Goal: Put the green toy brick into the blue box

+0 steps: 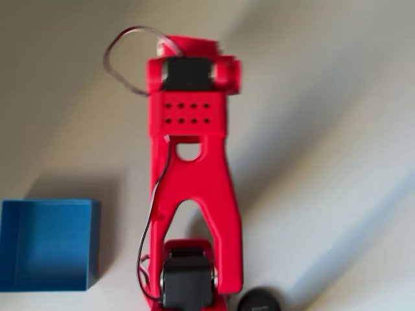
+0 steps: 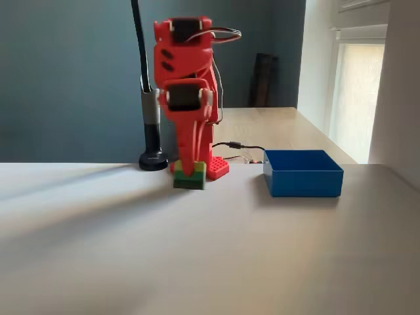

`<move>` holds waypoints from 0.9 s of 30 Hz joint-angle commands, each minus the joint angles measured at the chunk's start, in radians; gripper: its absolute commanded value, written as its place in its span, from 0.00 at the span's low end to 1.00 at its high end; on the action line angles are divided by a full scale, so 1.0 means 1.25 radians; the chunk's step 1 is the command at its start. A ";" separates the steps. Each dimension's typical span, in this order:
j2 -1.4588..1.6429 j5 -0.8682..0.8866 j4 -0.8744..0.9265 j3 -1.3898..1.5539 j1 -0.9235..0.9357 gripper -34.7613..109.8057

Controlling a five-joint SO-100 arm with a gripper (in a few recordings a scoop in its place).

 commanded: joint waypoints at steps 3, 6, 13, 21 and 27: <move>0.083 -0.009 0.016 0.036 -0.225 0.24; 0.082 -0.005 0.020 0.049 -0.313 0.24; 0.082 0.029 0.096 0.027 -0.535 0.24; 0.082 0.085 0.241 -0.081 -0.751 0.24; 0.082 0.109 0.331 -0.153 -0.822 0.24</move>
